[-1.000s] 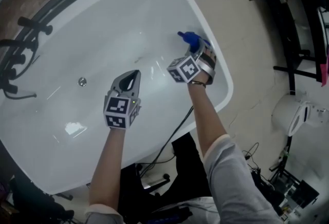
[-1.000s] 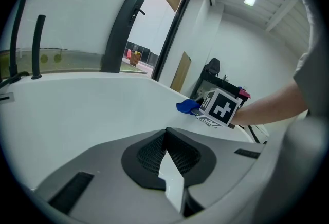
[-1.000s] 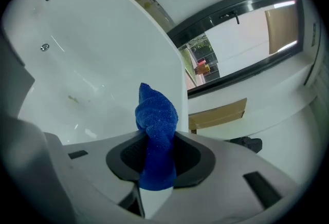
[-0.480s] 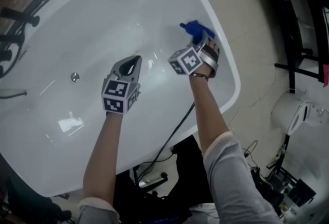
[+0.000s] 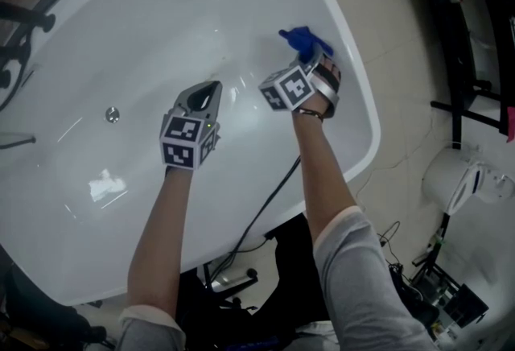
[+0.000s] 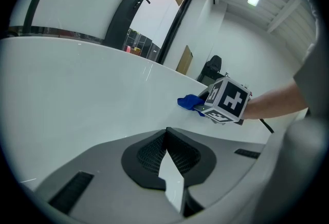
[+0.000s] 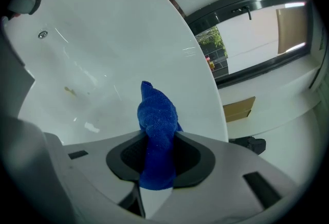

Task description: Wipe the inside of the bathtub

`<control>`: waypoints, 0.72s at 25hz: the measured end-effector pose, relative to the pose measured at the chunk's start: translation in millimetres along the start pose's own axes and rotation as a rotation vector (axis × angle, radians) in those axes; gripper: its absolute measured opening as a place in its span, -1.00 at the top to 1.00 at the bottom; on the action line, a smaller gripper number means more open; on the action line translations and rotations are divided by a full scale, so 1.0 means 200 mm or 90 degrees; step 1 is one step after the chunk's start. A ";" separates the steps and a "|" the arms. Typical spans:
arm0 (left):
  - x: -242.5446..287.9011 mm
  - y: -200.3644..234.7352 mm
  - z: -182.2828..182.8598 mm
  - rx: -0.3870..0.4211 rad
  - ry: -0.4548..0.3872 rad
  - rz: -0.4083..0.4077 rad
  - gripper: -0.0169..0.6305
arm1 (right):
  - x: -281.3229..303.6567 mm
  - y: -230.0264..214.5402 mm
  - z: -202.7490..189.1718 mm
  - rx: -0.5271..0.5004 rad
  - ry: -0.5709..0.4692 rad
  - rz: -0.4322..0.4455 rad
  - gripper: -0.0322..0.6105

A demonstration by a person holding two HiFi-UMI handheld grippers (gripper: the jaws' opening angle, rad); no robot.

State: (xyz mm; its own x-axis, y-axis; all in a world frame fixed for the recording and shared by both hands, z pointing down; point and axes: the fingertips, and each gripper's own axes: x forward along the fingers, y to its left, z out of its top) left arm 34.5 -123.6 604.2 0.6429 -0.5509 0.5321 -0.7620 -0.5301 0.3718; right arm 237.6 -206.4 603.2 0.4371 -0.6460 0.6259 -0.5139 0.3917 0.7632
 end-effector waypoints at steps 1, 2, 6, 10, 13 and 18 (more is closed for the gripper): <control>0.01 0.01 -0.01 -0.001 0.002 0.002 0.94 | 0.01 0.02 0.00 0.003 0.000 0.004 0.56; 0.01 0.02 -0.03 -0.002 0.003 0.005 0.94 | 0.02 0.05 0.01 0.005 -0.001 0.009 0.56; 0.03 0.08 -0.08 -0.004 0.007 0.015 0.94 | 0.07 0.16 0.04 0.002 -0.004 0.026 0.56; 0.07 0.13 -0.16 -0.005 0.014 0.028 0.94 | 0.16 0.27 0.03 -0.015 -0.014 0.034 0.56; 0.10 0.17 -0.22 -0.010 0.019 0.035 0.94 | 0.19 0.34 0.04 -0.014 -0.016 0.042 0.56; 0.11 0.24 -0.31 -0.020 0.026 0.052 0.94 | 0.24 0.48 0.06 -0.016 -0.028 0.060 0.56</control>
State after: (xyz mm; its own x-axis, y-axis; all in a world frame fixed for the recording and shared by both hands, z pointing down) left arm 6.6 -121.1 680.2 0.5754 -0.5648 0.5915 -0.8143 -0.4637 0.3493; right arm 200.8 -209.0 704.6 0.3551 -0.6333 0.6876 -0.5317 0.4682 0.7058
